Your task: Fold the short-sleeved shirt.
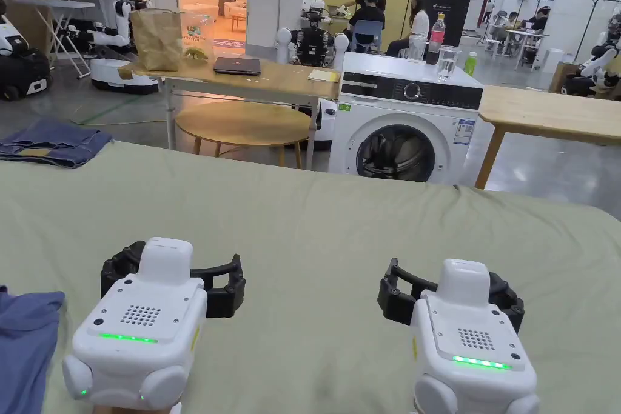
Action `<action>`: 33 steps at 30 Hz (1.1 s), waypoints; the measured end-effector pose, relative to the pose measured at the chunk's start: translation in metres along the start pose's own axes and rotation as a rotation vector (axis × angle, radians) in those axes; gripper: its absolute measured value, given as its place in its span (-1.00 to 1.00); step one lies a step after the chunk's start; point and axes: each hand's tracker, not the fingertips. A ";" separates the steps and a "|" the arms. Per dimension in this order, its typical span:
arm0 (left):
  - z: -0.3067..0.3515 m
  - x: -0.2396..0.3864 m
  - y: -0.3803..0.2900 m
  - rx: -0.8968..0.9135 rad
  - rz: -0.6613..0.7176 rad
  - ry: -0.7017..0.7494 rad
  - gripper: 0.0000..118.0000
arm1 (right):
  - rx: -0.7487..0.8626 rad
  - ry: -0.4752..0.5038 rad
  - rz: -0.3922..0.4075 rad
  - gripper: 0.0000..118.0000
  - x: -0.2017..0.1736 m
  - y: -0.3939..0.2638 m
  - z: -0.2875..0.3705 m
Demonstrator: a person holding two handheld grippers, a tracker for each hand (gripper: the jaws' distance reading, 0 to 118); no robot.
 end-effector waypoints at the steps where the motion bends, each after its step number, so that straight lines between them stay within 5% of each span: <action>1: 0.000 0.000 0.000 0.000 0.000 0.002 1.00 | 0.002 0.000 0.001 1.00 0.000 0.000 0.000; 33: 0.001 -0.013 0.006 0.010 0.057 0.035 1.00 | -0.004 -0.008 0.004 1.00 0.004 0.003 -0.003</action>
